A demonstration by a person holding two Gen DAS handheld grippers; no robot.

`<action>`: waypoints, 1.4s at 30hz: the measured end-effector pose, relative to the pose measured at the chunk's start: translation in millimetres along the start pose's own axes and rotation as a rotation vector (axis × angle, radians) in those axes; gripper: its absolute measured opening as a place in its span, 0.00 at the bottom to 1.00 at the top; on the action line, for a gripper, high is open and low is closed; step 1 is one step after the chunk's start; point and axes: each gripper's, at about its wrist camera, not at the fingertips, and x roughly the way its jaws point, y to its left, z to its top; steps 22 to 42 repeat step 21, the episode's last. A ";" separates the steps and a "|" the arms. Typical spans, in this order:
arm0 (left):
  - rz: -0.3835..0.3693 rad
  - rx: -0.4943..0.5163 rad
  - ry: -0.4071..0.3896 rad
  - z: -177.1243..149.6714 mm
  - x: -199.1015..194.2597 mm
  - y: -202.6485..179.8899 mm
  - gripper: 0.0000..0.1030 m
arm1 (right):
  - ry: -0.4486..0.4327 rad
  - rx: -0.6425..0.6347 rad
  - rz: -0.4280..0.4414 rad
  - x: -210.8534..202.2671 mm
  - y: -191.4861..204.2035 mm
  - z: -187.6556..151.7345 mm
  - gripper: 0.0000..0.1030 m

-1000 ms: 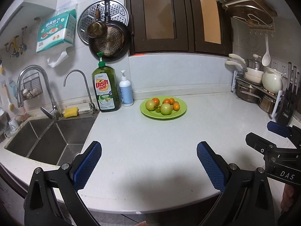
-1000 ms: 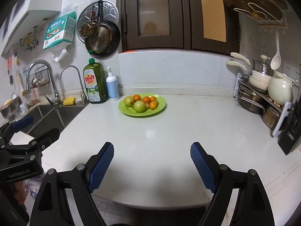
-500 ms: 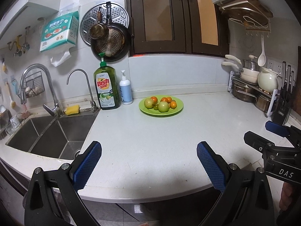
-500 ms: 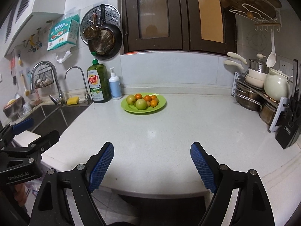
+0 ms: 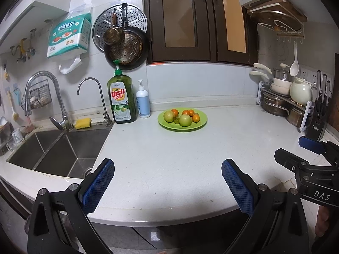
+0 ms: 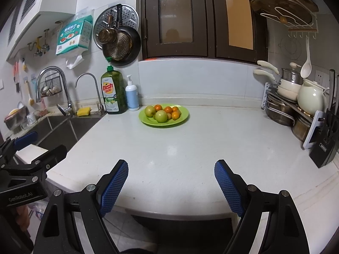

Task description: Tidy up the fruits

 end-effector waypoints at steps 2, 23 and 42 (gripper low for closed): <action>0.001 0.000 0.001 -0.1 -0.3 -0.3 1.00 | 0.004 0.001 0.000 -0.3 -0.4 -0.7 0.82; 0.005 -0.010 0.011 2.8 5.7 5.0 1.00 | 0.021 -0.002 0.006 8.0 1.0 2.7 0.82; 0.005 -0.010 0.011 2.8 5.7 5.0 1.00 | 0.021 -0.002 0.006 8.0 1.0 2.7 0.82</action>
